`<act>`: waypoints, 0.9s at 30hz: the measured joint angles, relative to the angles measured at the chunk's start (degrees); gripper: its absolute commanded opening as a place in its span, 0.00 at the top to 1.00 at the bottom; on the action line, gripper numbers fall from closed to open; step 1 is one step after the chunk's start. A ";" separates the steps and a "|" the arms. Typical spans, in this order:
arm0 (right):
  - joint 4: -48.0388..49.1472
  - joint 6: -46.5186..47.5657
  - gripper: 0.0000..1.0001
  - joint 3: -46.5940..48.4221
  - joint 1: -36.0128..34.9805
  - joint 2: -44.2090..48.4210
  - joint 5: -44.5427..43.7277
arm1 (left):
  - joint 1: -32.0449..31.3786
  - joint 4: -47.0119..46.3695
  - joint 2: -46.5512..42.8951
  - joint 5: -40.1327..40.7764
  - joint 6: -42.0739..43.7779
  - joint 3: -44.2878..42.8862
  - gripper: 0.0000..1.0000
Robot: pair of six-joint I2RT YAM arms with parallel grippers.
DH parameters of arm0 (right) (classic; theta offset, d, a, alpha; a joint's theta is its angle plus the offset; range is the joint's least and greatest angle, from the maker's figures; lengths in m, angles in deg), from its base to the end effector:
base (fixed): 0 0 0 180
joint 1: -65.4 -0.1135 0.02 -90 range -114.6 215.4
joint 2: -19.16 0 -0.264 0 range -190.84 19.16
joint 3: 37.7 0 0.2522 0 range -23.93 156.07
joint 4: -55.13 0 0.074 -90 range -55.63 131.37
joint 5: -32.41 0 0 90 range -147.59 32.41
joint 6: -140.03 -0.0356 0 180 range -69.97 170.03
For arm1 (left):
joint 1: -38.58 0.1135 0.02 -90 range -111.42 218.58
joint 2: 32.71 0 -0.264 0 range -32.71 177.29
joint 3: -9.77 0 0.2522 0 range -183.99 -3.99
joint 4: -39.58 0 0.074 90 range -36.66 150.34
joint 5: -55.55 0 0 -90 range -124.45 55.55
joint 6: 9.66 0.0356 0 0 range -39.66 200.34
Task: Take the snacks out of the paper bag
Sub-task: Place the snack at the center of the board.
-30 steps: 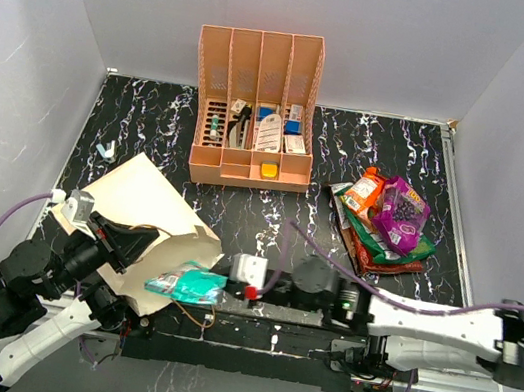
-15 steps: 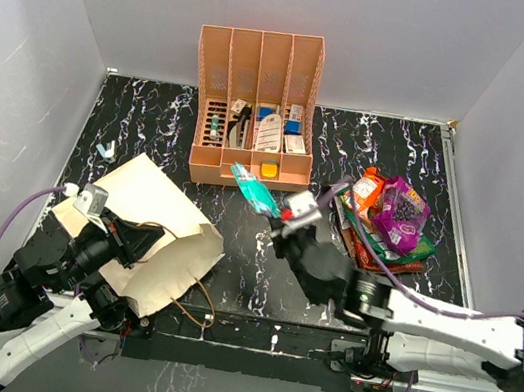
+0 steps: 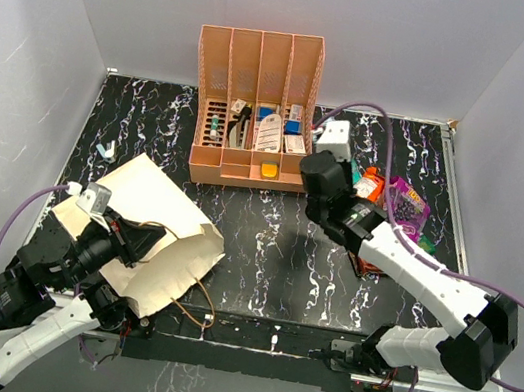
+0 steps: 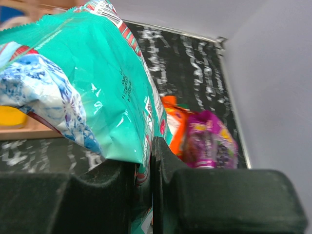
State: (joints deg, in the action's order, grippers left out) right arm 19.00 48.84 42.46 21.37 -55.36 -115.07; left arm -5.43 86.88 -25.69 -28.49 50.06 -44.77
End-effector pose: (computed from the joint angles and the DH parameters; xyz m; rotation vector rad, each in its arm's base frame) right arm 0.2227 0.1736 0.3455 -0.1315 1.8740 -0.5135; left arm 0.0297 -0.0235 0.3322 0.1112 1.6417 -0.9279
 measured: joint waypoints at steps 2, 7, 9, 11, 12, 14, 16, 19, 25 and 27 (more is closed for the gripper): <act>-2.86 -0.02 0.93 0.28 2.95 0.00 -1.42 | 0.00 0.02 -0.44 0.00 0.00 0.00 1.00; -9.55 -0.28 0.93 0.24 9.90 0.31 -2.97 | 0.00 0.00 -1.95 0.02 0.00 0.00 1.00; -11.06 -0.37 0.93 -0.20 12.31 1.16 -3.23 | 0.00 0.02 -2.10 0.02 -0.02 0.00 1.00; -12.44 -0.46 0.93 -1.38 14.71 2.95 -3.82 | 0.00 0.00 -2.23 0.02 -0.02 0.00 1.00; -13.11 -0.48 0.93 -2.14 15.85 3.98 -4.13 | 0.00 0.02 -2.32 0.02 -0.02 0.00 1.00; -14.10 -0.52 0.93 -3.76 17.75 5.95 -4.24 | 0.00 0.00 -2.45 0.02 -0.02 0.00 1.00; -14.73 -0.72 0.93 -5.01 19.67 7.06 -3.56 | 0.00 0.00 -2.56 0.02 0.00 0.00 1.00; -14.84 -1.79 0.93 -6.80 22.67 7.08 -0.94 | 0.00 0.00 -2.73 0.00 0.00 0.00 1.00; -15.17 -4.52 0.93 -9.16 25.29 4.79 5.38 | 0.00 -0.02 -2.73 -0.22 0.00 0.00 1.00; -14.93 -5.46 0.92 -9.44 25.29 3.48 7.43 | 0.00 -0.02 -2.73 -0.39 0.00 0.00 1.00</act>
State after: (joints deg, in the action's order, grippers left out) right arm 4.07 43.37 33.01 46.66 -51.88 -107.64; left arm -5.43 86.86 -28.42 -28.88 50.06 -44.77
